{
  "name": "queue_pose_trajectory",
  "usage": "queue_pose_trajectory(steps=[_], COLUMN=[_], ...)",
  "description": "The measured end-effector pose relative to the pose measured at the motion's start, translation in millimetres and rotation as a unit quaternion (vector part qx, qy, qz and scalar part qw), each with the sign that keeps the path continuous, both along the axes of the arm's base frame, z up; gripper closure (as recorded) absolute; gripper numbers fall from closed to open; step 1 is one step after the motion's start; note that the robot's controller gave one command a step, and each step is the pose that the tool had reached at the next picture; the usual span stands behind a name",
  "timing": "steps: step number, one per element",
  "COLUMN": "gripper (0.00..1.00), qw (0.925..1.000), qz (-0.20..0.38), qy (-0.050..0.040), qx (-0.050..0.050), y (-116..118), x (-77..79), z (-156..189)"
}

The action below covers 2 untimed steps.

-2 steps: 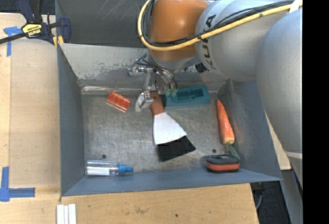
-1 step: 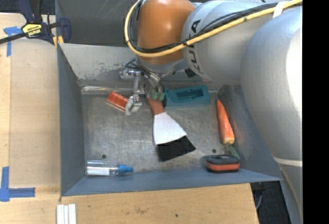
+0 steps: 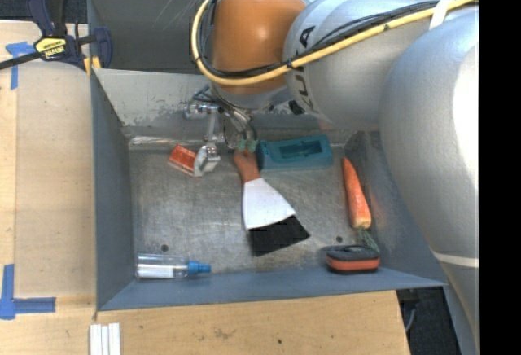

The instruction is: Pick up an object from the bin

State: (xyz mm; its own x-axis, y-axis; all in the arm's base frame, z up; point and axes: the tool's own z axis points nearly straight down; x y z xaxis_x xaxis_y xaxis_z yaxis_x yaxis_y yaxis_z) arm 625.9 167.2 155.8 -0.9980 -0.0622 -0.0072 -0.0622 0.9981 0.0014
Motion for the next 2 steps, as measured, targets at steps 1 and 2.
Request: queue_pose_trajectory(steps=[1,2], gripper=[0.00,1.00], qw=[0.9983,0.9982], qz=[-0.059,-0.060], qy=[0.0004,0.0001], qx=[0.000,0.001], y=[-7.9,-6.3], x=[-3.9,-2.7], z=[-77.6,-68.8])
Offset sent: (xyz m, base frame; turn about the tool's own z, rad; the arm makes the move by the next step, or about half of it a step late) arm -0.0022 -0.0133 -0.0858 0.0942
